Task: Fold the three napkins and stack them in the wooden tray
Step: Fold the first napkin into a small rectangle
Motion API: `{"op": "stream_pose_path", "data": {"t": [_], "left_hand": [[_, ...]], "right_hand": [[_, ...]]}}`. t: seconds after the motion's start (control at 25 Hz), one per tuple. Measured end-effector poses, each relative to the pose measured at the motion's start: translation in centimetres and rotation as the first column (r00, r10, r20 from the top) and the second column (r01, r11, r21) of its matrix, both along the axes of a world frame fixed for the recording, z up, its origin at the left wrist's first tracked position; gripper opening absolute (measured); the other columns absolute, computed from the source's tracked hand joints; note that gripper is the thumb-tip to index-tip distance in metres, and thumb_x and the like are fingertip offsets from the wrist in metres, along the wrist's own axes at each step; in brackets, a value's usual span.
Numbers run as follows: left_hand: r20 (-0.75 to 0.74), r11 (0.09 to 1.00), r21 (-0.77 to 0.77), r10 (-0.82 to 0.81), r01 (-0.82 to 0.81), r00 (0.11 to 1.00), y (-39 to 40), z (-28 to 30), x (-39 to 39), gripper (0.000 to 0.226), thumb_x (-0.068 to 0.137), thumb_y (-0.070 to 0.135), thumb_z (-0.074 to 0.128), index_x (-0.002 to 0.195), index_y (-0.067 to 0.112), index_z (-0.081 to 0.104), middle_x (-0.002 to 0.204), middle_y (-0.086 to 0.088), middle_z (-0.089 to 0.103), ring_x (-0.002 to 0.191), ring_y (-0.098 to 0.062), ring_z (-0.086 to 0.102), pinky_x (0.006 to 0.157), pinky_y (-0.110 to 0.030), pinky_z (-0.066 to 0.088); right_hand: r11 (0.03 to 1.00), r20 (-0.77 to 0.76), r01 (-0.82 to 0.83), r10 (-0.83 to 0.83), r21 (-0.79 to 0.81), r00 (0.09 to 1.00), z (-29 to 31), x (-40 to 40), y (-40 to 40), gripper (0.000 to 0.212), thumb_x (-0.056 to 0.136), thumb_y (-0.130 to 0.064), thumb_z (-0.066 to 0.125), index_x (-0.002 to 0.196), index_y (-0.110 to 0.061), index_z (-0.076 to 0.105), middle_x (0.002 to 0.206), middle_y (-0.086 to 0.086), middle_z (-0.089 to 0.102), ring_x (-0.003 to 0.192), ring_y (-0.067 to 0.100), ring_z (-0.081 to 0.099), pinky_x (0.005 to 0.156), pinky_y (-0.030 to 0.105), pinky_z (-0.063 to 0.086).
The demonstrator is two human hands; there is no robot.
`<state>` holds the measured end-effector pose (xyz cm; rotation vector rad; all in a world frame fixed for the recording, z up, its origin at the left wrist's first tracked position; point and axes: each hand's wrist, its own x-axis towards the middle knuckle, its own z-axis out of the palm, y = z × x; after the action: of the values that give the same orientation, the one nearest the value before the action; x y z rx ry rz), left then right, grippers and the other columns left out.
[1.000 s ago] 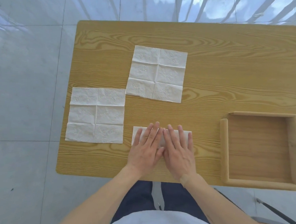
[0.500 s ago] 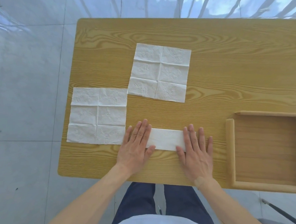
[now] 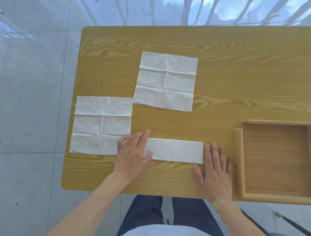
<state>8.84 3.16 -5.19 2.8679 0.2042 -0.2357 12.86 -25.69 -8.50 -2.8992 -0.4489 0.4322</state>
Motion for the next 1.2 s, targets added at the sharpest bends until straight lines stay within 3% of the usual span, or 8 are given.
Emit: {"op": "stream_pose_path", "data": {"t": [0.12,0.24,0.4,0.56,0.72,0.92,1.0,1.2], "left_hand": [[-0.101,0.999,0.041,-0.001,0.005,0.995,0.6,1.1,1.3,0.070,0.086,0.047,0.061,0.146,0.018,0.040,0.121,-0.001,0.054,0.106,-0.021,0.053,0.099,-0.043,0.033],[-0.222,0.998,0.054,0.025,-0.014,0.975,0.3,1.7,2.6,0.058,0.086,0.048,0.056,0.137,0.027,0.042,0.116,0.003,0.049,0.107,-0.019,0.044,0.099,-0.040,0.028],[-0.248,0.999,0.004,0.049,-0.050,0.968,0.3,2.0,3.8,0.036,0.081,0.042,0.064,0.109,0.023,0.054,0.108,0.001,0.040,0.100,-0.020,0.036,0.089,-0.034,0.033],[-0.289,0.987,-0.128,0.058,-0.099,0.956,0.4,2.3,3.8,0.027,0.085,0.033,0.062,0.108,0.019,0.056,0.106,0.002,0.053,0.089,-0.017,0.047,0.076,-0.032,0.042],[-0.413,0.834,-0.408,0.194,-0.371,0.890,1.2,3.4,3.1,0.017,0.084,0.021,0.063,0.100,0.023,0.058,0.084,0.004,0.065,0.077,-0.018,0.062,0.066,-0.036,0.052],[-0.400,0.592,-0.590,0.376,-0.549,0.836,2.0,5.5,3.4,0.010,0.085,0.022,0.071,0.092,0.027,0.067,0.083,0.006,0.069,0.065,-0.008,0.060,0.062,-0.025,0.051],[-0.378,0.575,-0.629,0.361,-0.523,0.852,1.2,6.2,3.6,0.011,0.084,0.022,0.072,0.091,0.028,0.066,0.083,0.006,0.068,0.062,-0.005,0.058,0.059,-0.023,0.049],[-0.305,0.643,-0.658,0.248,-0.392,0.919,-3.2,6.7,3.9,0.017,0.084,0.024,0.071,0.096,0.030,0.060,0.085,0.010,0.064,0.062,0.000,0.056,0.059,-0.014,0.047]], "right_hand": [[0.999,-0.017,0.040,-0.040,-0.020,0.999,0.2,-0.8,-0.2,0.078,0.094,-0.061,0.024,0.157,-0.018,0.005,0.167,0.000,0.002,0.152,0.027,-0.001,0.121,0.056,0.004],[0.998,-0.030,0.056,-0.057,-0.043,0.998,0.2,-0.7,0.0,0.079,0.092,-0.062,0.025,0.157,-0.021,0.004,0.167,-0.002,0.002,0.152,0.025,-0.003,0.121,0.055,0.003],[0.997,-0.033,0.068,-0.070,-0.049,0.997,0.1,-0.7,-0.1,0.081,0.091,-0.062,0.029,0.157,-0.023,0.004,0.167,-0.004,0.001,0.152,0.023,-0.003,0.121,0.055,0.004],[0.996,-0.023,0.069,-0.070,-0.054,0.997,-0.1,-0.7,-0.1,0.081,0.090,-0.061,0.030,0.157,-0.024,0.005,0.166,-0.006,0.000,0.152,0.023,-0.003,0.120,0.054,0.005],[0.996,-0.017,0.071,-0.072,-0.047,0.997,-0.1,-0.6,-0.1,0.081,0.090,-0.061,0.031,0.157,-0.025,0.005,0.166,-0.006,0.001,0.152,0.023,-0.002,0.120,0.053,0.004],[0.996,-0.005,0.077,-0.078,-0.037,0.997,-0.2,-0.6,0.0,0.080,0.089,-0.061,0.032,0.157,-0.026,0.009,0.166,-0.006,0.003,0.152,0.022,0.000,0.120,0.052,0.004],[0.996,-0.003,0.077,-0.077,-0.038,0.997,-0.3,-0.6,0.0,0.080,0.089,-0.061,0.032,0.157,-0.026,0.010,0.166,-0.006,0.004,0.152,0.022,0.000,0.121,0.052,0.004],[0.996,0.004,0.088,-0.088,-0.026,0.996,-0.2,-0.7,-0.1,0.080,0.089,-0.062,0.032,0.157,-0.026,0.010,0.166,-0.007,0.004,0.152,0.022,-0.001,0.121,0.052,0.005]]}}
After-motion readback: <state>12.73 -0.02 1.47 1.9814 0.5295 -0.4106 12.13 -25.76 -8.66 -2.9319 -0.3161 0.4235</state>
